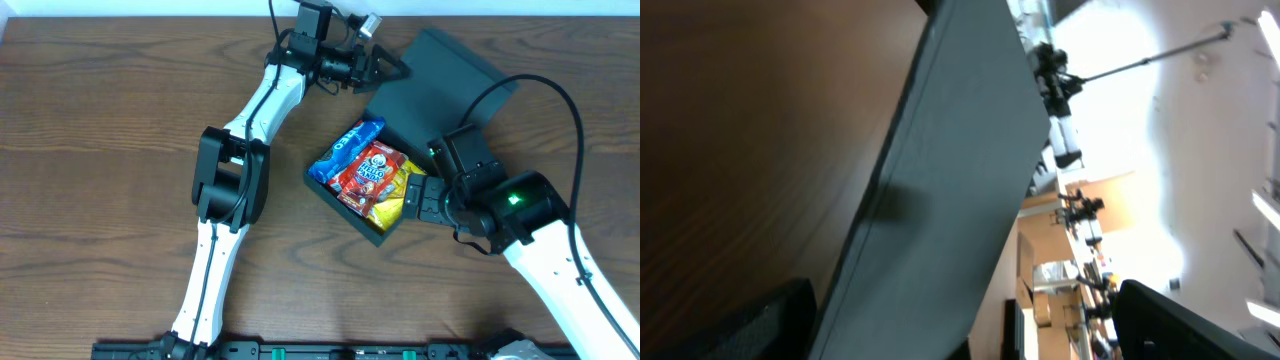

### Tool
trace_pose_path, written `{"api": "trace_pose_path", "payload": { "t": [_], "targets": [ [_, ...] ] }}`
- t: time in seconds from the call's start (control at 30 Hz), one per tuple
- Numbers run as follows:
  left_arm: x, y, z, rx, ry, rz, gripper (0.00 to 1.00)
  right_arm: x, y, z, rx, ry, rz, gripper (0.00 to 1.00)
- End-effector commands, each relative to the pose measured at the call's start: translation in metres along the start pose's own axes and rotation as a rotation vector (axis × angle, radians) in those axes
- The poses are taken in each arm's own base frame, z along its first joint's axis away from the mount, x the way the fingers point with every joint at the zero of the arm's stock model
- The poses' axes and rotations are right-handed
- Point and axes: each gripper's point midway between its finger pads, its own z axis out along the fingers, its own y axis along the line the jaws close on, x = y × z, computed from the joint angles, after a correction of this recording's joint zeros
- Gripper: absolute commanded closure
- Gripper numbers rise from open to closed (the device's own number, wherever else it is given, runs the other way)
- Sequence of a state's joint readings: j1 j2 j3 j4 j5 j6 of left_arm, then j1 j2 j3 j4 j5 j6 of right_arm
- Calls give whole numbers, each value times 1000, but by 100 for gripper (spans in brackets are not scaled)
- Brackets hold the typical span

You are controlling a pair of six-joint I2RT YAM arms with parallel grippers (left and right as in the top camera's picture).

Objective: Pack container
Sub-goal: 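Pull the lid forward and down over the box with the left gripper, then let the lid drop shut and lift the left gripper away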

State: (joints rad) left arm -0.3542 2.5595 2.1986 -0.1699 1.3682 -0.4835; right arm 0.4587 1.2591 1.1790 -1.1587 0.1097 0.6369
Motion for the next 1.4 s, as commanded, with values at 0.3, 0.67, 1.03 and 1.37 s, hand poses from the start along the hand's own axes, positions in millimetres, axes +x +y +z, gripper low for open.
{"api": "trace_pose_path", "payload": {
  "t": [0.3, 0.67, 1.03, 1.37],
  "targets": [
    [-15, -56, -17, 190, 76, 20, 4, -27, 33, -25, -151, -105, -57, 1],
    [-19, -57, -24, 185, 68, -34, 5, -60, 40, -110, -244, -306, -87, 1],
    [-28, -80, -28, 200, 55, 64, 5, -54, 2, -120, -87, -324, -43, 1],
    [-24, -109, -21, 225, 74, 85, 4, -48, -15, -117, -7, -306, -7, 1]
  ]
}}
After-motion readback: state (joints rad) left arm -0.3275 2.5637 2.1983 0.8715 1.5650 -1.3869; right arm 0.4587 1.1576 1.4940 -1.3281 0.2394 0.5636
